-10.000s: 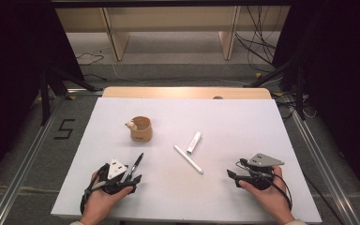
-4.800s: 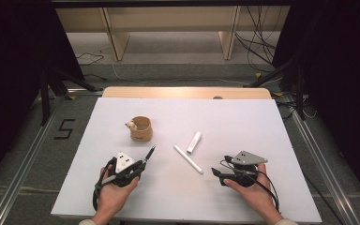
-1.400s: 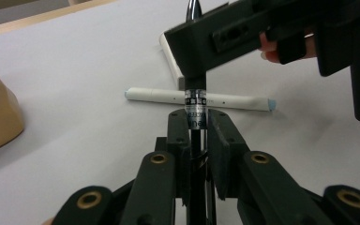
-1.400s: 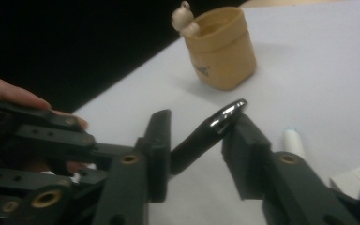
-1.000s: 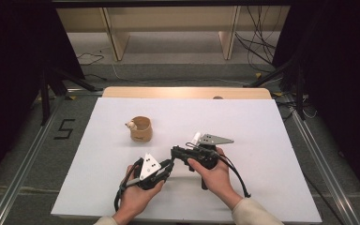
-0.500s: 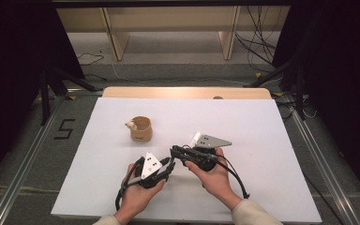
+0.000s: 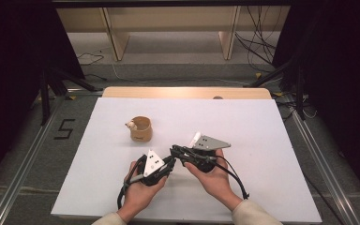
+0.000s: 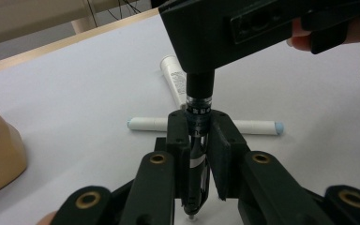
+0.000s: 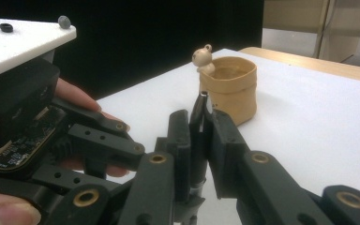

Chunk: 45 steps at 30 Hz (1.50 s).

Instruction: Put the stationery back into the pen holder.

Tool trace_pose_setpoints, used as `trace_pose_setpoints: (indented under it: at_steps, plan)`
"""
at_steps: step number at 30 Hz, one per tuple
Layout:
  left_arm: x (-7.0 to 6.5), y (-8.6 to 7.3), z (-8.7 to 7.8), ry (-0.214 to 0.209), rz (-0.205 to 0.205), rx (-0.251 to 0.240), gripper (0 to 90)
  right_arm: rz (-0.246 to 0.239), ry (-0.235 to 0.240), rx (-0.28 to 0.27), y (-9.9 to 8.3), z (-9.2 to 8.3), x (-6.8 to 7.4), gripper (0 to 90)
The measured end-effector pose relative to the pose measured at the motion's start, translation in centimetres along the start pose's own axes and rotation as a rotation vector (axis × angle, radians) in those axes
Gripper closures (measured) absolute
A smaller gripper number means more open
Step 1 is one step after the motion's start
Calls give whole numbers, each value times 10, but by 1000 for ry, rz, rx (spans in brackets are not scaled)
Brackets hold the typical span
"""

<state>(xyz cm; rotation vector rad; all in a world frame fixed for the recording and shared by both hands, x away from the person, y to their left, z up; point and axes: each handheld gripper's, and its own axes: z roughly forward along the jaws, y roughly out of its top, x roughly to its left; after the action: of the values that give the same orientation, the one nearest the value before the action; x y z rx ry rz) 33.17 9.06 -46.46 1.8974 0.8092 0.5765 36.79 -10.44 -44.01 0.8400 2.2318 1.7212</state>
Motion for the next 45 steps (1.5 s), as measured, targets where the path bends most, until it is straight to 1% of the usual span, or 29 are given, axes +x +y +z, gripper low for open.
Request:
trace_pose_setpoints:
  at_steps: [2,8,9,12,14,18,28,35,43,45]
  plan:
    - [0,1,0,1,-4,-5,794,-3,-4,-2,0,0,0,782]
    - [7,2,0,21,-18,-5,795,-6,-28,11,-1,0,-3,611]
    - [8,2,0,24,-25,-7,795,-8,-33,9,-1,0,-4,575]
    - [13,3,-1,36,-29,-8,795,-6,-50,17,-1,0,-7,504]
    - [16,3,-1,47,-35,-13,795,-5,-67,23,-2,-1,-8,471]
    - [23,4,-2,65,-43,-21,795,-14,-81,34,-3,-2,-11,421]
    - [38,9,-2,114,-55,-29,795,-51,-122,96,-12,-3,-17,363]
    - [50,12,-2,148,-63,-39,795,-47,-145,133,-18,-6,-24,345]
    - [62,16,0,175,-67,-46,796,-48,-163,166,-25,-10,-30,332]
    - [64,18,0,180,-71,-54,796,-45,-168,176,-27,-11,-31,326]
